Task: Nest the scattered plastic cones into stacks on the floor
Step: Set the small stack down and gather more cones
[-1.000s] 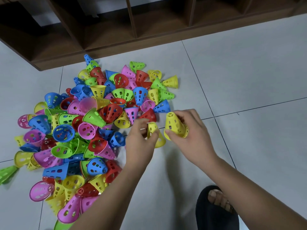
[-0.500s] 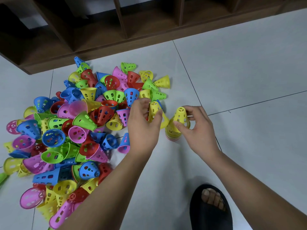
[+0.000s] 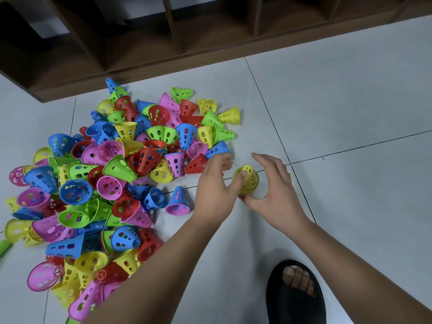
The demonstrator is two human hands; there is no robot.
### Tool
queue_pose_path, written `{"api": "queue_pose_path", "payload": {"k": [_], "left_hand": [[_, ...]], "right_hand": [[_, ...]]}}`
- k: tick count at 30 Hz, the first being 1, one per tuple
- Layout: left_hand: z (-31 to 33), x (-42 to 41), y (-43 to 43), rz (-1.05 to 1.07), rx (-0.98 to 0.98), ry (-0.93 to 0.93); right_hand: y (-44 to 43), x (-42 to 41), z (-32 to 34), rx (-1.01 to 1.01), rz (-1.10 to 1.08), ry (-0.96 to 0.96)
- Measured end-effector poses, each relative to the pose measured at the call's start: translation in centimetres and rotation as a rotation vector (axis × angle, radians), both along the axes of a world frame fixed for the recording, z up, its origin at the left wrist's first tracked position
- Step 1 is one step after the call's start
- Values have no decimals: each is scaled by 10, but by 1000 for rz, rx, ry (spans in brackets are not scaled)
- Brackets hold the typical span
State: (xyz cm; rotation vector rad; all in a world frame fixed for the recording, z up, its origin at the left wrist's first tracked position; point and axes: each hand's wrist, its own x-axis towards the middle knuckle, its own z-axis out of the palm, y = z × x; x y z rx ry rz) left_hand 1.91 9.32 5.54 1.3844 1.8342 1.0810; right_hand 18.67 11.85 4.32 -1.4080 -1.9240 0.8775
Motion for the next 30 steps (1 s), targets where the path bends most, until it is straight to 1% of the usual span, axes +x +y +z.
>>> {"api": "queue_pose_path", "payload": {"k": [2,6,8,11,13,16,19,24,27,30], "left_hand": [[-9,-14,-11,34,-22,65],[-30,-50,-32,84,-98,252],[-42,-69,-41,119,-163,324],[-55,-92,-49,170,-281,383],[-60,-100,-51,188,-357,399],[-67,-107,-54,169,-420,434],[-71,-109,-58,160,-499,430],[-70,-109,-62,207,-588,321],[-70,-110,-64,189,-672,297],[-71,-111,-64,164,-668,271]], "right_hand": [[-5,-5,0,56,41,-14],[-14,-25,-3,172,93,-66],[-16,-37,-4,266,128,-116],[-12,-58,-1,393,192,-184],[-7,-74,-2,377,251,-238],[3,-97,-15,323,323,-369],[18,-114,-34,314,389,-521],[39,-139,-52,281,488,-743],[49,-147,-59,266,483,-844],[52,-153,-59,261,472,-919]]}}
